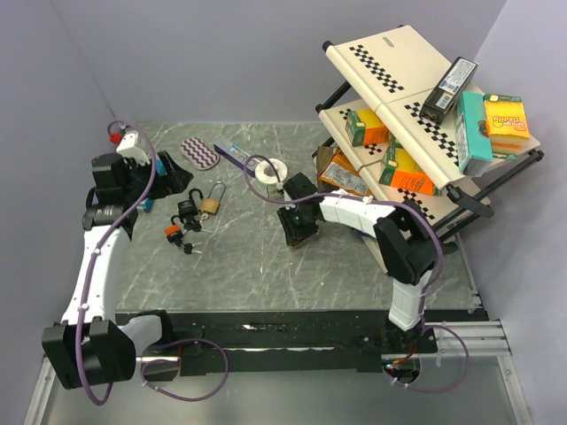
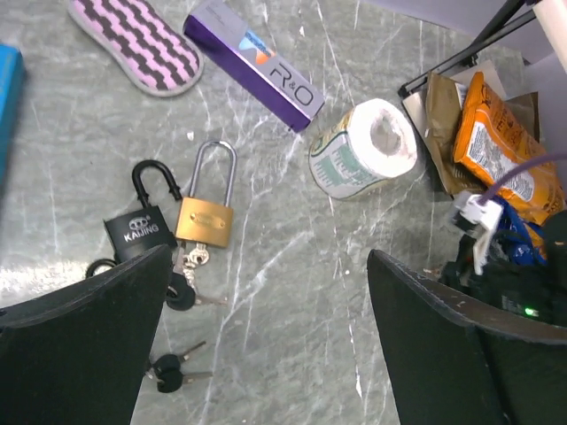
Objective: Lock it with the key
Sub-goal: Place the lock at the center of the board.
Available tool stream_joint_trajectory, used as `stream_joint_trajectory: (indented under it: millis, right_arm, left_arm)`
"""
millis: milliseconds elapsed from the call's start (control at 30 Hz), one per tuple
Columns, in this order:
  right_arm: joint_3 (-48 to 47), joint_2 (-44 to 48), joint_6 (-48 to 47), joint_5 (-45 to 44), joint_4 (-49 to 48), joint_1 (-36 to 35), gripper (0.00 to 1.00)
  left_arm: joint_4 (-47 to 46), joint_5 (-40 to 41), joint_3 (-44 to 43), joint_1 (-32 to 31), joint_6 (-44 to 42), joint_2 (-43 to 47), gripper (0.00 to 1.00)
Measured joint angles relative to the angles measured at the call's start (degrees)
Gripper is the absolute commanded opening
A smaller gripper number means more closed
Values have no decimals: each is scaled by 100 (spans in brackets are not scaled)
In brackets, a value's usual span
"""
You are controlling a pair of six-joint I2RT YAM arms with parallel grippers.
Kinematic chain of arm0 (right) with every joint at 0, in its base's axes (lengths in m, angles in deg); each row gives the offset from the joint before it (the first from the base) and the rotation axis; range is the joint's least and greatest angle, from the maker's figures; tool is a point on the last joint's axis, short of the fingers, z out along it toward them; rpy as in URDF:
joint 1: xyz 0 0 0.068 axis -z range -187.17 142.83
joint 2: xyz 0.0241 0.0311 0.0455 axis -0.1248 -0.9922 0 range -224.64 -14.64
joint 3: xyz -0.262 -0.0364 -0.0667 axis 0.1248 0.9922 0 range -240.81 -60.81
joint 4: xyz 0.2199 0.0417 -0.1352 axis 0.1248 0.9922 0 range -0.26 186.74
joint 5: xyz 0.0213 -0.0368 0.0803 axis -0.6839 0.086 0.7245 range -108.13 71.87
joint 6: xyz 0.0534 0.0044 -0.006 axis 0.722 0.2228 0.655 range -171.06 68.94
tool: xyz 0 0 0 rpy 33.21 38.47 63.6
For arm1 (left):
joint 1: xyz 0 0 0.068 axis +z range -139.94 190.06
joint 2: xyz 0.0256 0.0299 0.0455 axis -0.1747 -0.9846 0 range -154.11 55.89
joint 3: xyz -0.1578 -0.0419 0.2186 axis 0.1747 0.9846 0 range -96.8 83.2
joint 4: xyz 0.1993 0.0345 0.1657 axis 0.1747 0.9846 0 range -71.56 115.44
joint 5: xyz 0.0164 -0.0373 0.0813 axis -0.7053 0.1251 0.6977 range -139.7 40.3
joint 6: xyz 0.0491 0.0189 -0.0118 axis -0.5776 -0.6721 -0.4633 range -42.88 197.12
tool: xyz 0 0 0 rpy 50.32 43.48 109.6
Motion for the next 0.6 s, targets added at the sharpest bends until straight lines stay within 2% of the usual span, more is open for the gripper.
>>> stream_joint_trajectory:
  millis: [133, 333, 433, 500, 600]
  right_arm:
    - [-46, -208, 264, -162, 35, 129, 10]
    - [-310, -439, 544, -437, 81, 216, 12]
    - [-385, -511, 664, -564, 111, 240, 20]
    - [-446, -581, 745, -656, 144, 256, 34]
    - [-535, -640, 833, -719, 195, 264, 41]
  left_arm:
    - [251, -50, -466, 0, -232, -275, 96]
    - [280, -232, -227, 4, -389, -70, 96]
    - [299, -323, -107, 4, -424, 92, 96]
    - [302, -361, -105, 4, -450, 114, 96]
    - [323, -367, -105, 4, -487, 114, 96]
